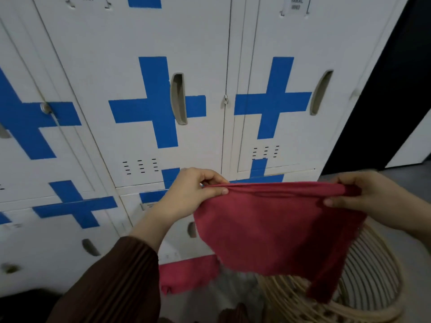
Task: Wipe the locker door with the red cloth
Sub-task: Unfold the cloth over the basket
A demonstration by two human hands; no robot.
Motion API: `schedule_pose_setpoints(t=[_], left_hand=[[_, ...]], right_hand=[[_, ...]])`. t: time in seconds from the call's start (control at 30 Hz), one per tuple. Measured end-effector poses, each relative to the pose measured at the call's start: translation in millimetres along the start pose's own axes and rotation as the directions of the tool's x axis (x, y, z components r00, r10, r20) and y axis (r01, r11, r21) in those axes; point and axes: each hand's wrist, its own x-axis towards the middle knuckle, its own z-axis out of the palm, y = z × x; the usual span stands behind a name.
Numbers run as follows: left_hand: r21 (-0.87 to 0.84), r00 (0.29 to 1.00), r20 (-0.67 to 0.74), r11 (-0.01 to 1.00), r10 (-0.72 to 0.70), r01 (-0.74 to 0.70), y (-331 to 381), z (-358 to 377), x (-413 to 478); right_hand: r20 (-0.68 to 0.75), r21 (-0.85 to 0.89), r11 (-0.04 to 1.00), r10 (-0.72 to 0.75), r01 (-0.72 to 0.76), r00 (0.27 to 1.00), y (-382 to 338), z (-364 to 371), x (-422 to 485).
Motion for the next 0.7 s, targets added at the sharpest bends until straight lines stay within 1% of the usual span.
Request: schedule_pose_setpoints(t=[0.07,0.13,0.2,0.3,0.37,0.4,0.43,0.47,0.5,0.53,0.57,0.6,0.63,0.67,0.7], left_hand=[[0.002,1.0,-0.001,1.0,-0.018,0.018,0.2,17.7,-0.2],[0.027,0.999,0.01,0.999,-0.038,0.038,-2.9,37.8,3.2],[0.046,0.999,-0.003,0.997,-0.054,0.054,-8.2,60.0,7.8],[0.058,0.994,-0.097,0.996,-0.055,0.061,-22.9,84.9,12.4],[0.061,0.988,-0.139,0.995,-0.069,0.079,-36.3,100.4,11.6],[0.073,0.986,-0.143,0.993,-0.085,0.096,-44.5,110.1,9.5],[0.106,0.985,-0.135,0.987,-0.108,0.123,-53.9,119.8,5.5],[0.153,0.985,-0.106,0.977,-0.136,0.152,-63.7,129.6,-0.3],[0.2,0.984,-0.054,0.963,-0.171,0.179,-74.9,139.5,-7.2],[0.233,0.975,0.025,0.949,-0.222,0.211,-87.4,149.7,-15.0],[0.263,0.952,0.119,0.933,-0.284,0.246,-98.5,159.5,-22.8],[0.298,0.918,0.205,0.915,-0.34,0.272,-108.4,168.9,-29.3],[0.342,0.887,0.273,0.899,-0.373,0.273,-117.1,177.9,-34.6],[0.378,0.865,0.325,0.89,-0.384,0.253,-122.7,187.1,-38.1],[0.401,0.852,0.361,0.888,-0.378,0.224,-124.8,195.7,-40.1]], right_hand=[[-0.015,-0.107,0.994,0.027,-0.028,1.0,15.8,-3.5,-8.0],[-0.069,-0.215,0.973,0.072,-0.085,0.995,36.4,-3.2,-10.4],[-0.179,-0.28,0.946,0.114,-0.162,0.977,53.6,1.4,-9.0],[-0.339,-0.329,0.924,0.077,-0.195,0.938,76.4,15.8,-2.7],[-0.367,-0.371,0.904,0.068,-0.213,0.928,93.4,29.1,-1.5],[-0.355,-0.39,0.89,0.091,-0.235,0.931,106.6,37.3,-1.3],[-0.313,-0.414,0.873,0.127,-0.256,0.941,117.6,45.6,-2.9],[-0.225,-0.455,0.844,0.201,-0.285,0.953,128.3,54.8,-5.9],[-0.093,-0.495,0.814,0.299,-0.305,0.95,138.7,64.7,-9.5],[0.05,-0.538,0.776,0.418,-0.329,0.907,146.3,73.7,-13.7],[0.167,-0.571,0.748,0.511,-0.34,0.843,154.8,83.9,-17.6],[0.239,-0.58,0.732,0.572,-0.357,0.785,161.7,94.6,-19.4],[0.276,-0.563,0.732,0.605,-0.385,0.747,169.6,105.8,-19.5],[0.29,-0.543,0.745,0.6,-0.388,0.746,175.4,116.7,-19.2],[0.278,-0.522,0.768,0.565,-0.372,0.777,179.2,127.5,-17.7]])
